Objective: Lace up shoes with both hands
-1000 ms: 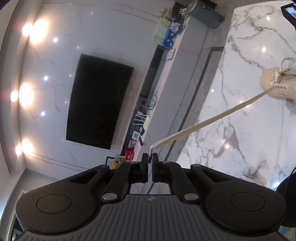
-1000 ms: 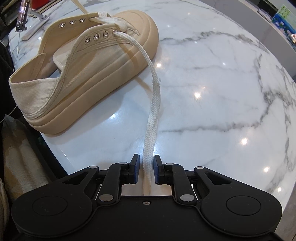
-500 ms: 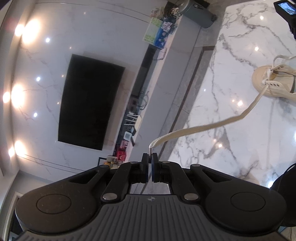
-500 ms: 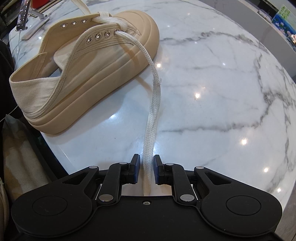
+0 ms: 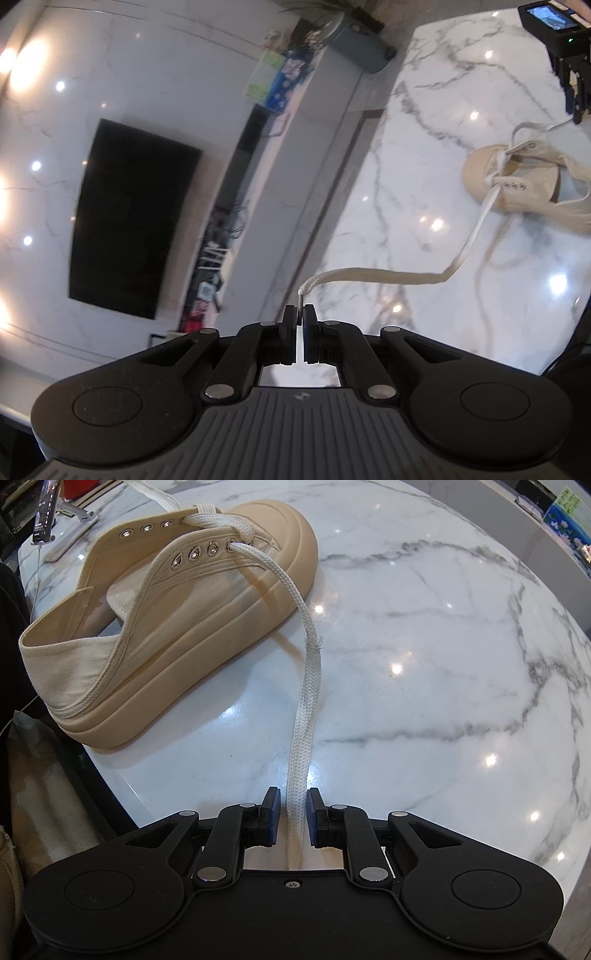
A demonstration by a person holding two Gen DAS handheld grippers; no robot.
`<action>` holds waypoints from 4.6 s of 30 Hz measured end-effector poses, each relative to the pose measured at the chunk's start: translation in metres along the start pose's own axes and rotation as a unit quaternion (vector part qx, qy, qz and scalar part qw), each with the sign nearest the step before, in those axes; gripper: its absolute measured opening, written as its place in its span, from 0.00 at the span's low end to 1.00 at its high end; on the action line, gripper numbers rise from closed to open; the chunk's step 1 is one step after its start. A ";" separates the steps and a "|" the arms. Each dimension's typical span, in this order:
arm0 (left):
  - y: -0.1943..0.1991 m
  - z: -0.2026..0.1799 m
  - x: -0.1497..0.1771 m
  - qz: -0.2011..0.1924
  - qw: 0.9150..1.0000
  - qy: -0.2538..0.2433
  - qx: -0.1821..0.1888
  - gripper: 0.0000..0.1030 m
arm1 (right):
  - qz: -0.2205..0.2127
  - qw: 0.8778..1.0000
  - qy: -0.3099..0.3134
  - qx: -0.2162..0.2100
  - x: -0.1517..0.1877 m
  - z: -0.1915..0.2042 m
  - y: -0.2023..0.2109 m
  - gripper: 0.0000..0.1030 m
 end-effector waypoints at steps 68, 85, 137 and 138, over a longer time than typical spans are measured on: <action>-0.126 -0.170 -0.025 -0.018 0.923 0.144 0.358 0.00 | -0.156 0.988 -0.005 0.013 -0.028 0.050 0.058 0.19; -0.078 -0.124 -0.076 -0.120 0.926 0.134 0.333 0.00 | -0.232 0.972 -0.021 0.010 -0.062 0.053 0.094 0.19; -0.090 -0.158 -0.105 -0.103 0.943 0.015 0.316 0.01 | -0.222 0.974 -0.049 0.008 -0.061 0.041 0.076 0.04; -0.090 -0.158 -0.105 -0.102 0.944 0.014 0.314 0.01 | -0.222 0.974 -0.049 0.008 -0.061 0.041 0.076 0.04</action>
Point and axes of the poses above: each gripper's, at about its wrist camera, not at the fingertips, and y roughly against the way its jaws point, z to its left, x to its underside, the point moved 4 cm from there along -y, roughly the way its jaws point, and after that the axes turned 9 degrees about z, right-handed, at the moved point
